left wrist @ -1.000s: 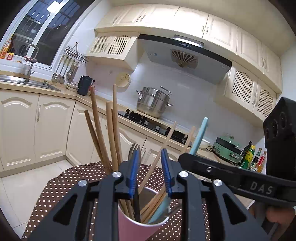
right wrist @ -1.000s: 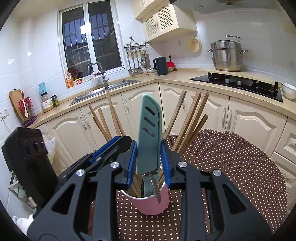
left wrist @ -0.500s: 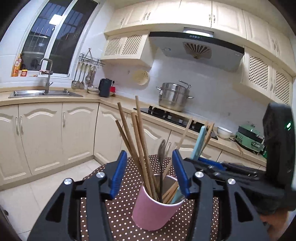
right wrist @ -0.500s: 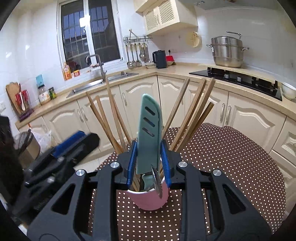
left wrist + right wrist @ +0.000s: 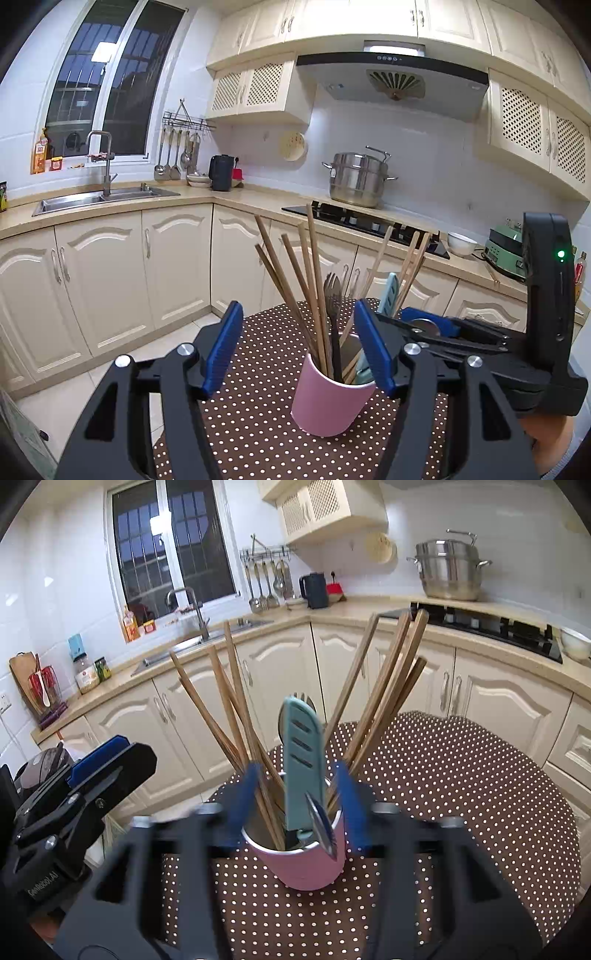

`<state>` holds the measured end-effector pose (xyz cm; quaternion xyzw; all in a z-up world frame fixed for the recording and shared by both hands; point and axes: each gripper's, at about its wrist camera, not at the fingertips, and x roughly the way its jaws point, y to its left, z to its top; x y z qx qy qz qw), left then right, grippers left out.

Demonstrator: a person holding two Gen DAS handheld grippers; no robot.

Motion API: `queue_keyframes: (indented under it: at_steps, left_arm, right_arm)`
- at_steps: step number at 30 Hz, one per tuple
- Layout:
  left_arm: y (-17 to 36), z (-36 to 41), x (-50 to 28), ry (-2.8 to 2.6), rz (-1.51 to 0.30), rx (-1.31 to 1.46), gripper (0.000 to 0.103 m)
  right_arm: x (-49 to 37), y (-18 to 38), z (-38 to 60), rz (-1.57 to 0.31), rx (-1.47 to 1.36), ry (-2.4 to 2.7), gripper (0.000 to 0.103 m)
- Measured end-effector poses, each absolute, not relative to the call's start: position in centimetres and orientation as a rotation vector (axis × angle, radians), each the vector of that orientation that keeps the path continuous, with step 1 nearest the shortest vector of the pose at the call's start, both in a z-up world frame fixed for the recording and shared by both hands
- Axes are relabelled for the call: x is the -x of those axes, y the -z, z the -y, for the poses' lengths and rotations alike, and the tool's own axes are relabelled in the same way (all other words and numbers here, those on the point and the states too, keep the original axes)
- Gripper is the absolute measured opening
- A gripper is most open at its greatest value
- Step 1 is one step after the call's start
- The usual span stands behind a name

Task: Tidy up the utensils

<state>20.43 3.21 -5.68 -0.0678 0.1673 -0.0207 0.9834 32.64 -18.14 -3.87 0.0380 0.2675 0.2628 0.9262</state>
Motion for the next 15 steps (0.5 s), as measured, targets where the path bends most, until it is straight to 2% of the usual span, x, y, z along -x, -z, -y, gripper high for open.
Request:
queue_keyframes:
  at_steps: [7,15]
  left_arm:
    - [4.3,-3.8,-18.4,-0.007,-0.328,0.102,0.063]
    - [3.1,-4.2,-14.9,-0.030,-0.334,0.073,0.064]
  right_arm:
    - [-30.2,2.1,18.3,-0.493,-0.072,-0.529,0.054]
    - [-25.8,0.0,19.4,-0.421,-0.060,-0.471,0.061]
